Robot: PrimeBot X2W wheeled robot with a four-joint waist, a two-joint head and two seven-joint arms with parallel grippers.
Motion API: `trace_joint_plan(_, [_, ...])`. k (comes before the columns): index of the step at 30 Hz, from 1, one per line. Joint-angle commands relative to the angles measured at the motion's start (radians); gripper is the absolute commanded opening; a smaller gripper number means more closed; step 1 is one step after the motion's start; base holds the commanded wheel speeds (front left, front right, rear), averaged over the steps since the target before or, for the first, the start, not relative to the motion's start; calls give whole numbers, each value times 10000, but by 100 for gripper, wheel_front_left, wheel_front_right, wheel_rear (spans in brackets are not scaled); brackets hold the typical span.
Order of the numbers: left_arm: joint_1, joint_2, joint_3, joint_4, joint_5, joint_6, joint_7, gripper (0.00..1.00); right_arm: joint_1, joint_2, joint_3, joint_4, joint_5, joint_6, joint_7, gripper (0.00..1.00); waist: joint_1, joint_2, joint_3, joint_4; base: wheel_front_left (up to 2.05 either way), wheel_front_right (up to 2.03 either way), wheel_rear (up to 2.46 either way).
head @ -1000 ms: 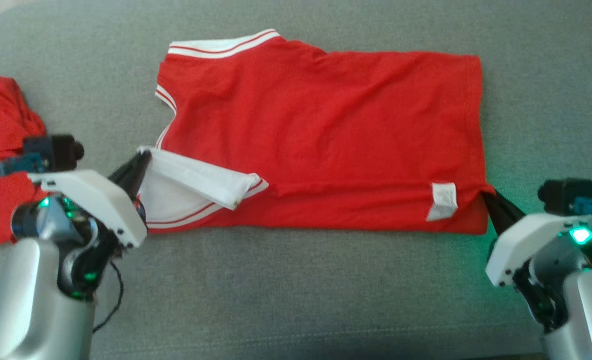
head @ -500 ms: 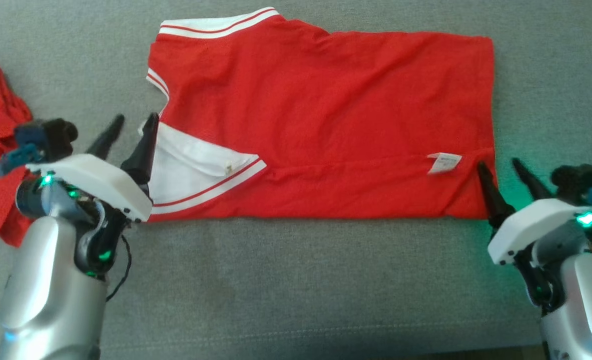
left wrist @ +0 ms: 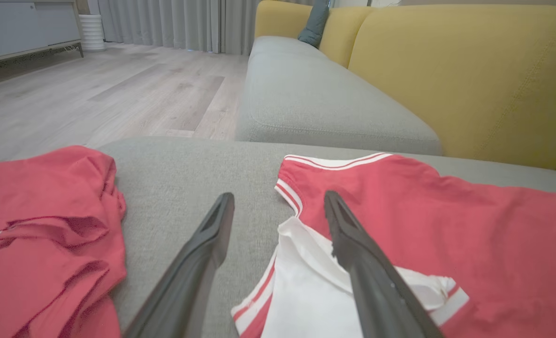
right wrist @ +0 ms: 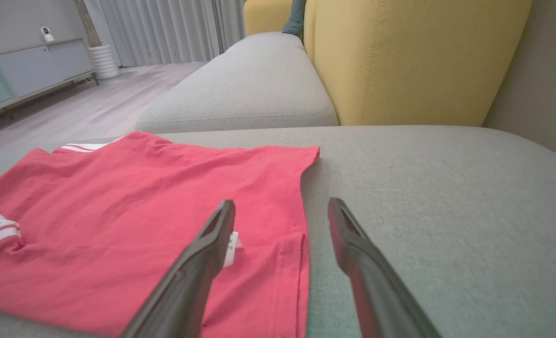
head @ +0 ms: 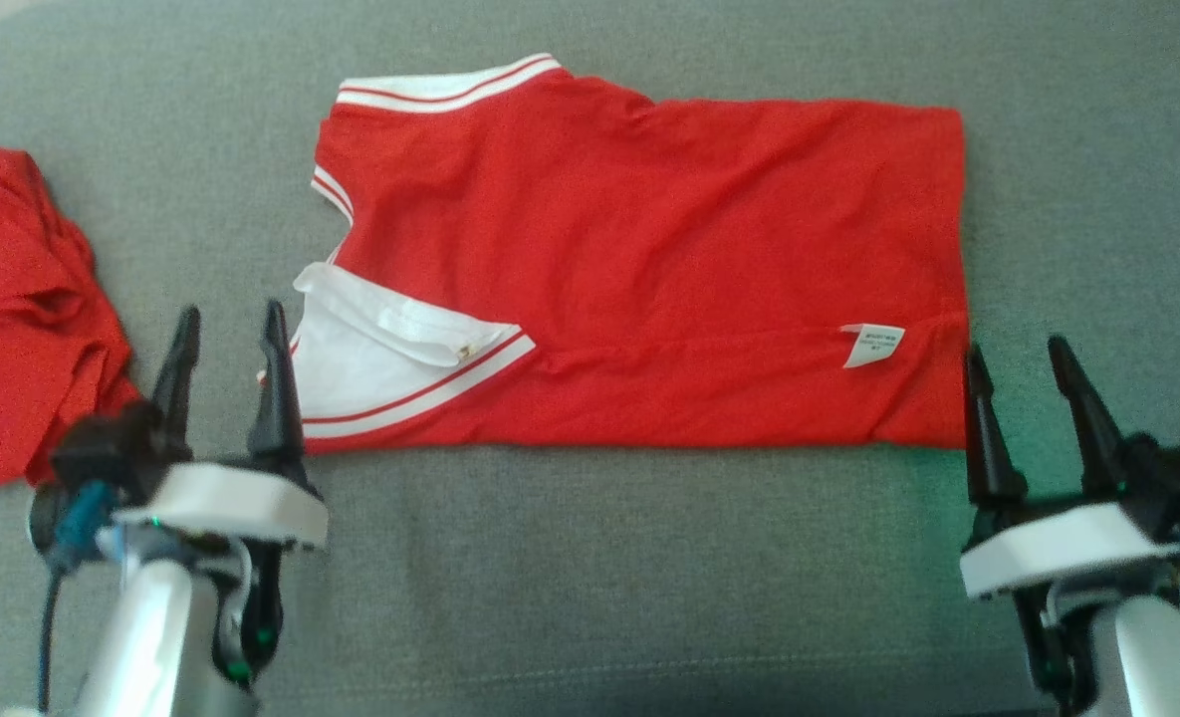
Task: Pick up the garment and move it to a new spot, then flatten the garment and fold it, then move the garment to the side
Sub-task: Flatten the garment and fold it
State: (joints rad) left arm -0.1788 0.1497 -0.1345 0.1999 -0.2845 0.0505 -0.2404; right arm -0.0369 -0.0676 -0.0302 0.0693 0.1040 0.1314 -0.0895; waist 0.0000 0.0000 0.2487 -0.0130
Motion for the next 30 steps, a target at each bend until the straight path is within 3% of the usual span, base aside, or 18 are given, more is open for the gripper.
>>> trace_joint_plan(1, [-2,141,309,-380,125,85,-117,100,156,45,253,-391,-67,-7,-135,100,0,0,-165,7,0,0,0])
trace_joint_plan(14, [1061,80,94,-44,95,2,-96,100,973,162,404,-462,91,-7,-15,100,0,0,-624,-23,0,0,0])
trace_joint_plan(30, [-253,242,113,2088,-1264,-961,1970,100,-267,172,224,1347,623,-7,1260,100,0,0,200,-32,0,0,0])
